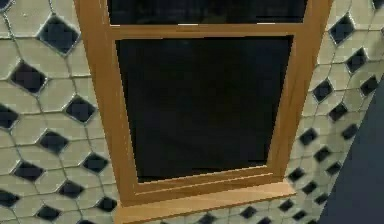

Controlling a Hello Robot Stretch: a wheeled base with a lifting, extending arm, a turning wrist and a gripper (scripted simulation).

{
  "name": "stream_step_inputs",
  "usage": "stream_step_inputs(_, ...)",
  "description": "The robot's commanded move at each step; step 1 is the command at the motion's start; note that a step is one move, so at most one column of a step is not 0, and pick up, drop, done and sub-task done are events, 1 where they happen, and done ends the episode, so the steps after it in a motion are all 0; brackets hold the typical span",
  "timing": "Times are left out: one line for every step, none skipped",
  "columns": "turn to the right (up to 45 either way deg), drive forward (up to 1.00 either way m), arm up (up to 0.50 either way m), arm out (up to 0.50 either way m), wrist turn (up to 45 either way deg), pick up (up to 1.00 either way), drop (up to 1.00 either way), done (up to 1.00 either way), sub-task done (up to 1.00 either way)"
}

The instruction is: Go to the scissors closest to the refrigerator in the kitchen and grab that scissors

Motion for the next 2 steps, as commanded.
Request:
stream_step_inputs(45.0,0.0,0.0,0.0,0.0,0.0,0.0,0.0,0.0)
stream_step_inputs(42.0,0.0,0.0,0.0,0.0,0.0,0.0,0.0,0.0)
